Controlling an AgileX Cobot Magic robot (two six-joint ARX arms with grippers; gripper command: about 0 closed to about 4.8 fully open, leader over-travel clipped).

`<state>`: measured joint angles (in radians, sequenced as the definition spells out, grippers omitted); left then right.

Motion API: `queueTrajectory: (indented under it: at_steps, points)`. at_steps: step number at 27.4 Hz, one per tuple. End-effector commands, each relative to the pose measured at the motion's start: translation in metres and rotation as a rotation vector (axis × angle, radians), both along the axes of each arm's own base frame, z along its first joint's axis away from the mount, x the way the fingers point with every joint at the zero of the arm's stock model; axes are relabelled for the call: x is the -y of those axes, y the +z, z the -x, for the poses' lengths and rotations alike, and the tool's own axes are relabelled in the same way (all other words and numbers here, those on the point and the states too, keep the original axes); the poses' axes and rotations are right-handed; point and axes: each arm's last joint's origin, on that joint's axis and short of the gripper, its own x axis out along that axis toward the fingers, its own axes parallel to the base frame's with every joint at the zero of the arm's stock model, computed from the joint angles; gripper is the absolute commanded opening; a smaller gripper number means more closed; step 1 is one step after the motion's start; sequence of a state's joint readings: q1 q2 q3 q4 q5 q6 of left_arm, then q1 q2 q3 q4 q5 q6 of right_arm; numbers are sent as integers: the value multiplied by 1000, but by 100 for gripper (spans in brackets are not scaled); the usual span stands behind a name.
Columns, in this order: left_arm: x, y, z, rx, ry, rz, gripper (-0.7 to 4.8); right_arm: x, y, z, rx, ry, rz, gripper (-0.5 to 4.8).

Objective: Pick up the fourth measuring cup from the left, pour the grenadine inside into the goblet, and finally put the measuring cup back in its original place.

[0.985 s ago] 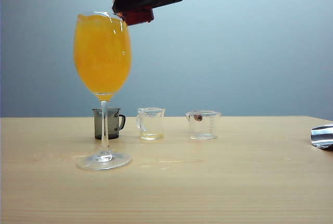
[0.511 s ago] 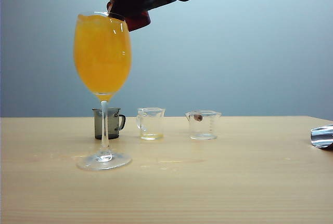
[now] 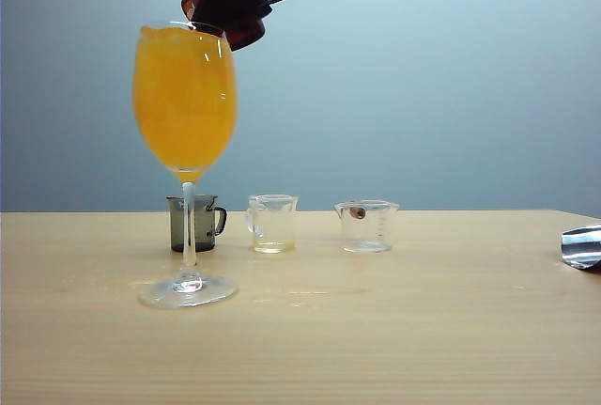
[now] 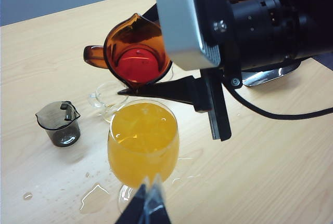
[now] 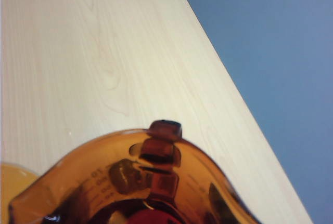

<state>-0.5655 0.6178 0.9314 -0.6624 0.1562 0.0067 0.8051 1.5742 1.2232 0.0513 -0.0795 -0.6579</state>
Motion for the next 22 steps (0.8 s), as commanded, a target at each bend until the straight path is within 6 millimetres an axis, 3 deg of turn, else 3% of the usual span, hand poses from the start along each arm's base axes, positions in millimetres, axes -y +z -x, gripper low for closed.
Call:
queueTrajectory:
  at_steps: [1, 22]
  points:
    - [0, 2, 0, 14, -5, 11, -5, -1, 7, 0, 78, 19, 5, 43]
    - [0, 2, 0, 15, -3, 10, -5, -1, 7, 1, 235, 78, 131, 39]
